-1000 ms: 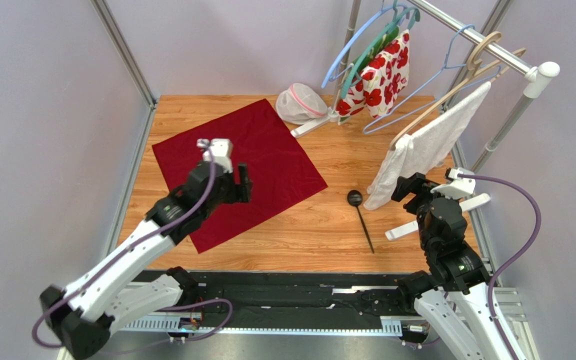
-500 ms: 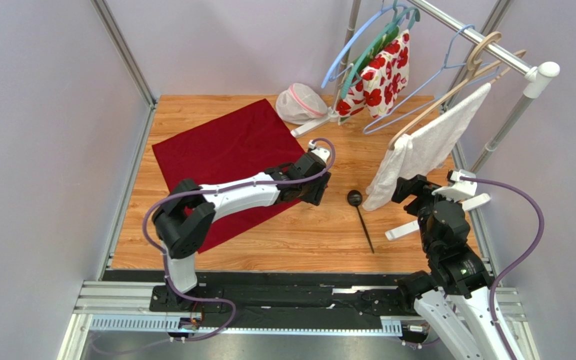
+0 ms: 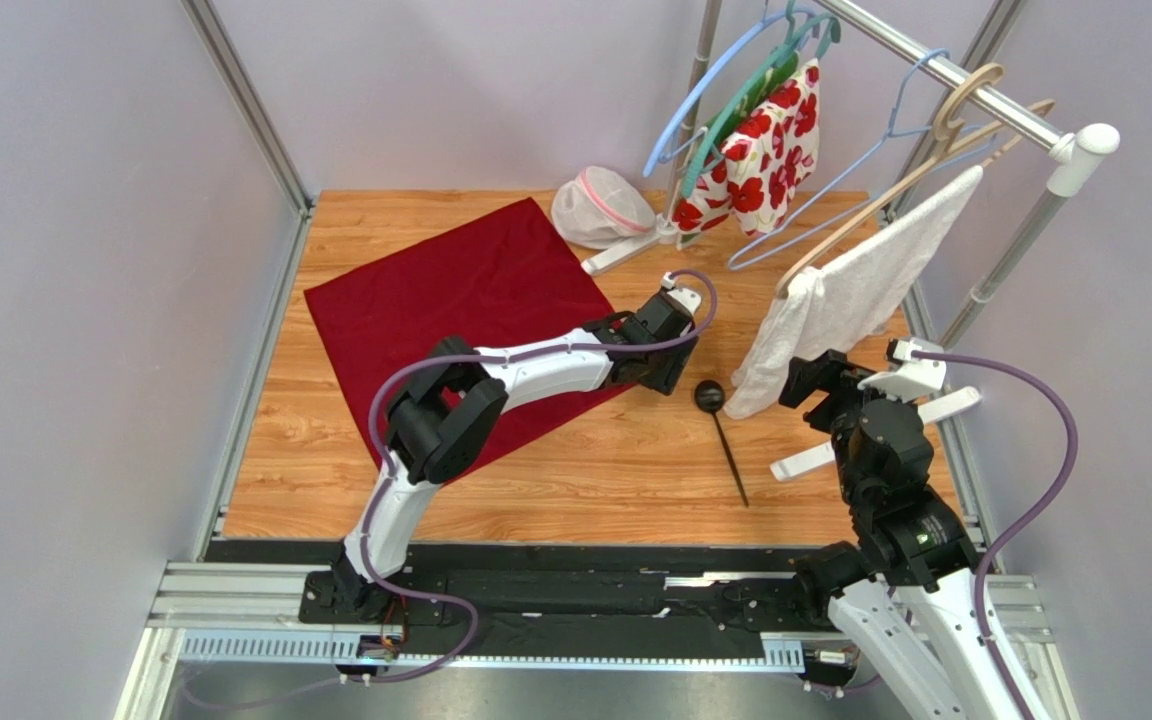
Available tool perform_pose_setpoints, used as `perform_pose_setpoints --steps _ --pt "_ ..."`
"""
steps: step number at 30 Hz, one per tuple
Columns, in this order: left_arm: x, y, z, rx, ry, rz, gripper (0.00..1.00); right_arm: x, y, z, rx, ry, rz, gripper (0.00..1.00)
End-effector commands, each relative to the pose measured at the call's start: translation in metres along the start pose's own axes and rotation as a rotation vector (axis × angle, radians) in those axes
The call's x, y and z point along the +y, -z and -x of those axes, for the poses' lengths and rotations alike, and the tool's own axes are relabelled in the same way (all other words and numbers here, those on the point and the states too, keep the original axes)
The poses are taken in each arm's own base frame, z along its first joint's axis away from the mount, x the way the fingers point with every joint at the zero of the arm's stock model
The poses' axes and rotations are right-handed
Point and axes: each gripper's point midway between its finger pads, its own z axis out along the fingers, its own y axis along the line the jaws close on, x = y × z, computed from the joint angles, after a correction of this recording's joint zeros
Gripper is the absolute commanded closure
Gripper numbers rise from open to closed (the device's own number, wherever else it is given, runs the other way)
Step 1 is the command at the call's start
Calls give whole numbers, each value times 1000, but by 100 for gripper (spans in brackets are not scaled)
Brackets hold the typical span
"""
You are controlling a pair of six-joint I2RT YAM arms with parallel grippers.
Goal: Fold the napkin, place the utensils inside, and roll it up
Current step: Fold the napkin
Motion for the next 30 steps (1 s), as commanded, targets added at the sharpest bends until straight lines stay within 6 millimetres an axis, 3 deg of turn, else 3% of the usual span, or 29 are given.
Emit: perform_pose_setpoints --steps 1,19,30 --pt "7 -11 7 -13 -37 39 40 7 -1 4 -14 -18 28 20" --pt "21 -36 2 -21 -27 108 47 10 -7 -2 8 0 31 20" --pt "43 -43 -11 32 32 156 72 11 -7 -2 6 -1 37 20"
